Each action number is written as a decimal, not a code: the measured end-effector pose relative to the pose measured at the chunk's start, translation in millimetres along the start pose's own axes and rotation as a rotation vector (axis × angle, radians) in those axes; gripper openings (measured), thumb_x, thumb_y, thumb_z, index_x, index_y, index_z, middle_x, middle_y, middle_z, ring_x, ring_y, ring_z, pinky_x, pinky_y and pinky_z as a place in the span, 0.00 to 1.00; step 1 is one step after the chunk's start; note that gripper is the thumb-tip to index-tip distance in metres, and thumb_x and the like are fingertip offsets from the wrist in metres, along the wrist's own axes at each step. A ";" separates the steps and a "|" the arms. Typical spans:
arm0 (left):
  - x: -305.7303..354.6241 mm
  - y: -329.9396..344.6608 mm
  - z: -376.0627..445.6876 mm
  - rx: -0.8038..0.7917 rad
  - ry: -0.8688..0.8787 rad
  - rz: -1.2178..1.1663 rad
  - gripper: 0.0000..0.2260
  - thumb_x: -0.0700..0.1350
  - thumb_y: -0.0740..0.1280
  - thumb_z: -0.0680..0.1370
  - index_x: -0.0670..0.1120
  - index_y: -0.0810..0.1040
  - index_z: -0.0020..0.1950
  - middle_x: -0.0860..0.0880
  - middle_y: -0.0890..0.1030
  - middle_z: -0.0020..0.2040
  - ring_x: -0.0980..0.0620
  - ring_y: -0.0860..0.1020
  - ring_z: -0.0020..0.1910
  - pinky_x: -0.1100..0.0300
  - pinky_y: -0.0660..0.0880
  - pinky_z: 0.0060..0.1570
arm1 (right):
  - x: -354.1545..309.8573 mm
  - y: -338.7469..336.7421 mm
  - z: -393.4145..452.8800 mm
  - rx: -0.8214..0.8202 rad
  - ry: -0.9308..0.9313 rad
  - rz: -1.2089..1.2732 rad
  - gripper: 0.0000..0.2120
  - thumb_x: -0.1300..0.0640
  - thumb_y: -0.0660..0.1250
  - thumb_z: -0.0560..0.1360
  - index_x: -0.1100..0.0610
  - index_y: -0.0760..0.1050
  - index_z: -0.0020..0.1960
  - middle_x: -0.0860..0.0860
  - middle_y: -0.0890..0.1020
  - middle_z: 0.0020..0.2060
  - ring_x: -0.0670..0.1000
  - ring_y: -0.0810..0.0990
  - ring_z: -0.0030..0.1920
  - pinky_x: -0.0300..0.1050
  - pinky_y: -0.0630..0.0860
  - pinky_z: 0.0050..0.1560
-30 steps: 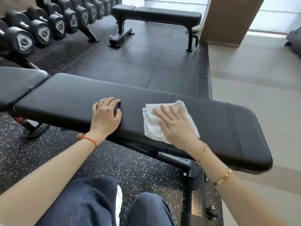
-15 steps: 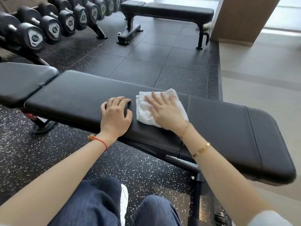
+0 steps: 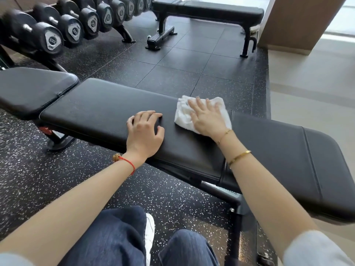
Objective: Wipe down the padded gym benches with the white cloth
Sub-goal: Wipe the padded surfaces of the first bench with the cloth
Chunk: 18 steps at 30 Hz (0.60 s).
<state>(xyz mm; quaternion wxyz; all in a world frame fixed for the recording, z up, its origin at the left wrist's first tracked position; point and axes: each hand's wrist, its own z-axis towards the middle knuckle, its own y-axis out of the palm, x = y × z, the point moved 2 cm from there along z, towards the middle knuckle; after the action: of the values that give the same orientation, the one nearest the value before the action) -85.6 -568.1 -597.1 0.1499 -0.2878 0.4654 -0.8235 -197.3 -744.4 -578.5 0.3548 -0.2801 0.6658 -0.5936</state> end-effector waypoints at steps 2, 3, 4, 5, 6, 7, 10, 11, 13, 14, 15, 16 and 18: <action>-1.3 0.4 -0.2 -0.003 0.010 -0.003 0.17 0.47 0.61 0.76 0.52 0.76 0.64 0.52 0.76 0.66 0.50 0.69 0.68 0.48 0.58 0.70 | -15.6 6.7 -23.0 0.012 -0.095 -0.026 0.25 0.48 0.44 0.85 0.46 0.45 0.81 0.50 0.47 0.81 0.59 0.43 0.80 0.59 0.39 0.77; -2.0 0.9 -0.3 -0.006 0.011 -0.006 0.17 0.47 0.61 0.76 0.51 0.76 0.64 0.52 0.76 0.66 0.50 0.69 0.68 0.48 0.58 0.70 | -18.6 9.9 -41.2 0.026 -0.144 -0.016 0.25 0.48 0.45 0.85 0.45 0.45 0.81 0.49 0.47 0.81 0.58 0.42 0.80 0.57 0.36 0.76; -2.5 1.1 -0.4 -0.008 0.011 -0.007 0.17 0.47 0.62 0.76 0.51 0.76 0.64 0.52 0.76 0.67 0.50 0.69 0.68 0.47 0.58 0.70 | -18.3 13.0 -60.5 0.041 -0.183 0.000 0.25 0.48 0.45 0.85 0.44 0.45 0.81 0.48 0.46 0.81 0.56 0.42 0.80 0.53 0.32 0.75; -2.6 1.0 -0.6 -0.008 0.013 -0.006 0.17 0.47 0.62 0.76 0.51 0.76 0.64 0.51 0.76 0.67 0.49 0.69 0.68 0.47 0.58 0.70 | -14.7 15.2 -78.9 0.054 -0.207 0.018 0.25 0.48 0.45 0.85 0.43 0.46 0.80 0.46 0.46 0.81 0.54 0.42 0.80 0.49 0.29 0.73; -2.4 0.8 -0.9 -0.007 0.016 -0.004 0.17 0.46 0.62 0.76 0.51 0.76 0.64 0.51 0.76 0.67 0.49 0.69 0.68 0.47 0.58 0.70 | -7.3 15.1 -94.2 0.055 -0.214 0.017 0.25 0.47 0.45 0.85 0.42 0.46 0.80 0.45 0.46 0.80 0.53 0.42 0.80 0.47 0.28 0.72; -2.1 0.7 -1.3 -0.006 0.019 -0.003 0.17 0.46 0.62 0.76 0.51 0.76 0.64 0.51 0.76 0.67 0.49 0.69 0.68 0.47 0.58 0.70 | 4.1 13.8 -105.0 0.054 -0.201 -0.002 0.25 0.47 0.44 0.85 0.42 0.46 0.80 0.45 0.46 0.80 0.52 0.42 0.80 0.47 0.28 0.73; -1.3 -0.5 -2.1 -0.012 0.018 -0.007 0.17 0.46 0.61 0.76 0.51 0.76 0.65 0.50 0.76 0.67 0.48 0.69 0.69 0.46 0.58 0.71 | 47.3 3.5 -111.3 0.026 -0.056 -0.064 0.25 0.49 0.43 0.85 0.43 0.43 0.80 0.47 0.46 0.81 0.53 0.42 0.80 0.55 0.36 0.77; -0.4 -1.0 -2.4 -0.015 0.017 -0.004 0.17 0.46 0.62 0.77 0.50 0.76 0.65 0.50 0.75 0.67 0.48 0.69 0.69 0.46 0.58 0.71 | 58.2 -0.7 -107.4 0.014 0.008 -0.089 0.25 0.49 0.42 0.85 0.44 0.43 0.80 0.48 0.45 0.81 0.54 0.43 0.80 0.57 0.39 0.78; 2.2 -1.9 -3.1 -0.030 0.012 0.005 0.17 0.46 0.62 0.77 0.50 0.76 0.66 0.49 0.75 0.68 0.48 0.68 0.70 0.46 0.57 0.72 | 63.3 -6.0 -100.1 -0.002 0.101 -0.124 0.25 0.50 0.41 0.85 0.45 0.43 0.81 0.50 0.45 0.81 0.56 0.43 0.80 0.61 0.41 0.77; 3.9 -2.3 -3.6 -0.040 0.008 0.012 0.18 0.45 0.61 0.78 0.49 0.76 0.67 0.49 0.74 0.69 0.48 0.68 0.70 0.46 0.57 0.72 | 56.8 -6.6 -99.7 -0.004 0.127 -0.110 0.25 0.50 0.41 0.85 0.46 0.43 0.81 0.50 0.45 0.81 0.57 0.43 0.80 0.62 0.41 0.77; 5.9 -2.4 -4.5 -0.050 0.004 0.022 0.18 0.45 0.61 0.78 0.48 0.75 0.68 0.48 0.74 0.70 0.47 0.67 0.71 0.45 0.57 0.73 | 46.1 -5.1 -103.2 0.000 0.132 -0.085 0.25 0.49 0.42 0.85 0.46 0.43 0.81 0.51 0.45 0.81 0.59 0.43 0.80 0.63 0.40 0.76; 7.6 -2.6 -5.3 -0.058 -0.001 0.035 0.18 0.44 0.61 0.78 0.48 0.74 0.69 0.47 0.73 0.71 0.47 0.67 0.72 0.45 0.57 0.73 | 33.4 -0.5 -110.1 0.010 0.106 -0.082 0.25 0.49 0.43 0.85 0.46 0.43 0.81 0.51 0.45 0.81 0.59 0.43 0.80 0.63 0.40 0.76; 10.5 -3.8 -6.7 -0.067 -0.008 0.036 0.18 0.44 0.61 0.79 0.48 0.75 0.68 0.47 0.73 0.71 0.47 0.67 0.72 0.44 0.56 0.73 | 10.0 10.1 -134.8 0.041 0.022 -0.068 0.25 0.48 0.43 0.85 0.45 0.42 0.81 0.50 0.45 0.81 0.59 0.42 0.80 0.62 0.39 0.76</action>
<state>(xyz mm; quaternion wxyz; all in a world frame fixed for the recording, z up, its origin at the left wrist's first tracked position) -97.9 -567.0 -593.0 0.1567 -0.2873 0.4972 -0.8036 -311.2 -671.2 -584.0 0.3326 -0.2886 0.6475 -0.6219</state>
